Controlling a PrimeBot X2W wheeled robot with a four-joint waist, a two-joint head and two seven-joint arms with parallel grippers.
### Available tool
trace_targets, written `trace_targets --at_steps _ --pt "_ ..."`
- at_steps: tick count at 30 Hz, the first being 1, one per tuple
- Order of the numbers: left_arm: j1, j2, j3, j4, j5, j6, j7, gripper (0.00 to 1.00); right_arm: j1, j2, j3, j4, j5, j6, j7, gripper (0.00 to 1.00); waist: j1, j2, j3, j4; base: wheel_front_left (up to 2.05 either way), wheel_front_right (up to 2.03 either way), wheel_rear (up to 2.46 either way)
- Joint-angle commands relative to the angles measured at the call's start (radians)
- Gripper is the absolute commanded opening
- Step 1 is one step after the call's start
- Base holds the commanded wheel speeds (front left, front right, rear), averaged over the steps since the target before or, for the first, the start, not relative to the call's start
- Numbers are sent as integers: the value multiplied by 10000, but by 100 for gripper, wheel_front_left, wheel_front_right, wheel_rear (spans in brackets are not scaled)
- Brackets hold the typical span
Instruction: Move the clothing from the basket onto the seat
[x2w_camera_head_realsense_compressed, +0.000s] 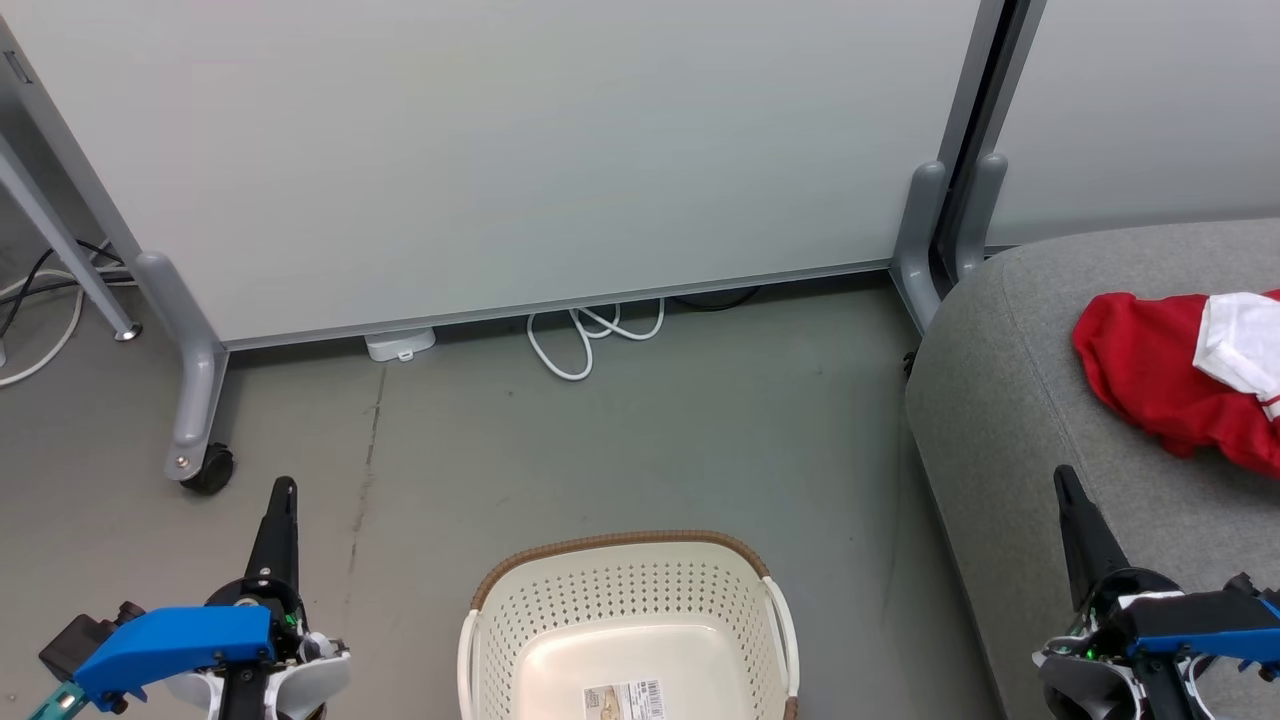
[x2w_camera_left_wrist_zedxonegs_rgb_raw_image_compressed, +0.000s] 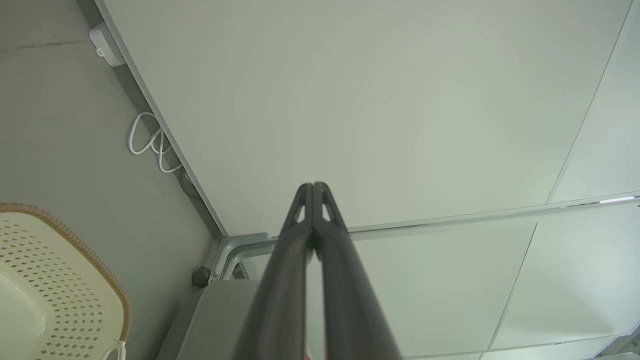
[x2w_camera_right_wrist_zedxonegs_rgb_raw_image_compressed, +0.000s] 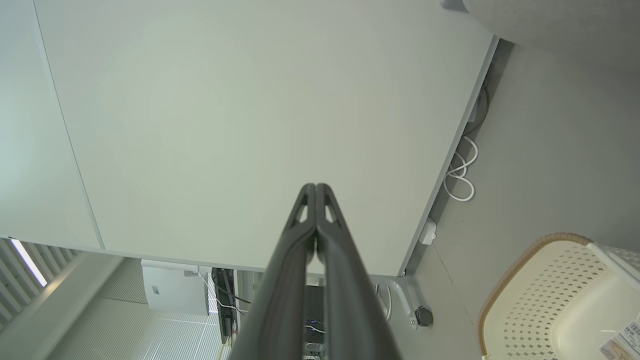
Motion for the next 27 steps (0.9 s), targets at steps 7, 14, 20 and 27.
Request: trace_targets --at_steps 7,14,20,27 --pt "-199 1 123 -77 -637 -90 188 0 -143 43 -66 -58 618 4 187 0 0 0 1 -21 0 0 0" --pt "-227 0 167 -91 -1111 -111 309 0 -172 61 -99 -63 1085 4 316 0 0 0 2 -41 0 0 0" --pt "-238 0 205 -93 -1402 -114 394 0 -194 71 -120 -64 1366 4 402 0 0 0 3 -55 0 0 0" --pt "-233 0 203 -91 -1401 -115 391 0 -193 68 -117 -62 1351 4 400 0 0 0 3 -55 0 0 0"
